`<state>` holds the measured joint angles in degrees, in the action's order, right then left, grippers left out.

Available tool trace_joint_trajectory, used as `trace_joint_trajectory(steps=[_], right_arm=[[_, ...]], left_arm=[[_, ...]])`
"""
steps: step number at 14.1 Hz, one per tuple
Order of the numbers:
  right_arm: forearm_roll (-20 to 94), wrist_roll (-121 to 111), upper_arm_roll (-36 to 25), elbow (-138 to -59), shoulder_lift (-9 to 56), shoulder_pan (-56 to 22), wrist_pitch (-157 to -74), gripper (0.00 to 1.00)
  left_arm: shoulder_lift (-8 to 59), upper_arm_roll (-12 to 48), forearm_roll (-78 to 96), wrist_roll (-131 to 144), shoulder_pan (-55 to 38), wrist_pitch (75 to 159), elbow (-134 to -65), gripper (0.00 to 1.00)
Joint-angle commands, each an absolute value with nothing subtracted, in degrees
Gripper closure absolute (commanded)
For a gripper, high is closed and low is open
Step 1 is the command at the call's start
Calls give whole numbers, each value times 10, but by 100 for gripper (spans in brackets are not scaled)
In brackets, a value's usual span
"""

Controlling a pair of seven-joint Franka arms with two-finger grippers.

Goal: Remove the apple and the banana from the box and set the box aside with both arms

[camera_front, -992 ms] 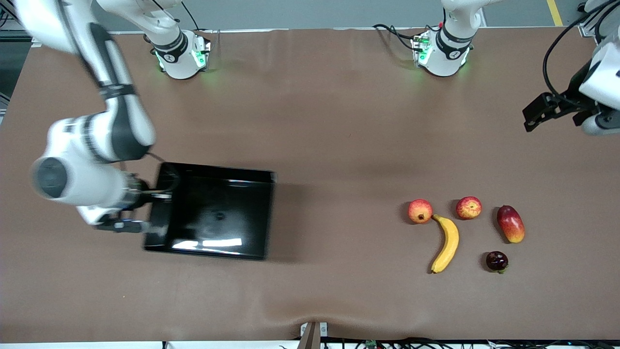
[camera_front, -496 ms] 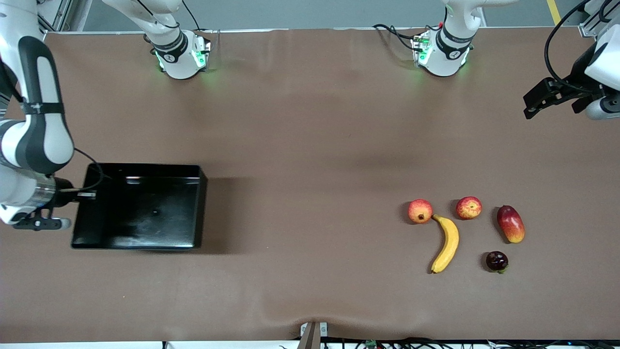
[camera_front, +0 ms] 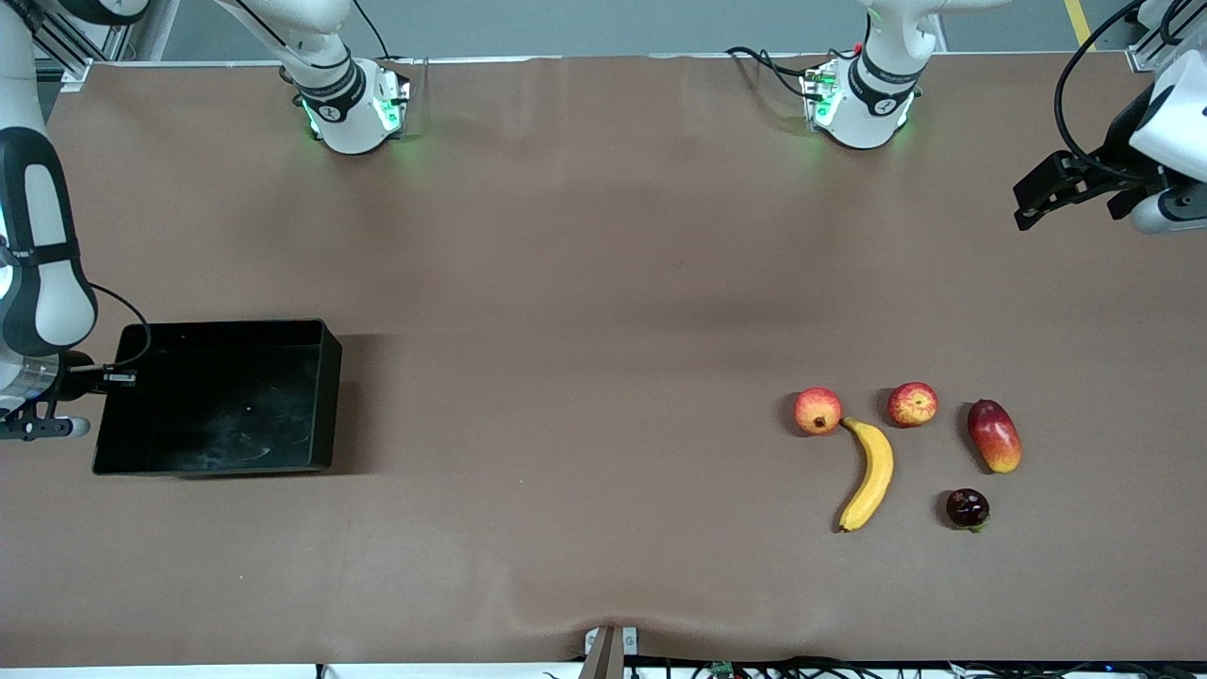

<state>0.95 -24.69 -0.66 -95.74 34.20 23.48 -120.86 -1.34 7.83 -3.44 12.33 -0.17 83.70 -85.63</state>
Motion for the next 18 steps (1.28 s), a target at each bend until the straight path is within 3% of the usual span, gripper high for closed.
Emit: trace_joint_trajectory(steps=[1, 3, 4, 5, 6, 13, 18], right_arm=[[35, -257, 12, -948, 365, 264, -1205, 100], [37, -258, 11, -949, 366, 265, -1204, 100], [36, -259, 11, -951, 366, 263, -1200, 89], [35, -259, 11, -953, 365, 263, -1197, 50], [35, -258, 11, -953, 362, 263, -1194, 0], [30, -259, 14, -930, 287, 254, -1132, 0], [31, -243, 13, -928, 191, 175, -1111, 0]], left_arm=[[-27, 74, -23, 112, -7, 834, -874, 0], [-26, 75, -23, 111, -6, 834, -875, 0], [-27, 75, -23, 111, -6, 834, -875, 0], [-28, 76, -23, 110, -6, 834, -875, 0], [-29, 76, -17, 111, -8, 834, -874, 0], [-24, 73, 5, 111, -4, 834, -873, 0], [-29, 71, -1, 113, -3, 830, -875, 0]])
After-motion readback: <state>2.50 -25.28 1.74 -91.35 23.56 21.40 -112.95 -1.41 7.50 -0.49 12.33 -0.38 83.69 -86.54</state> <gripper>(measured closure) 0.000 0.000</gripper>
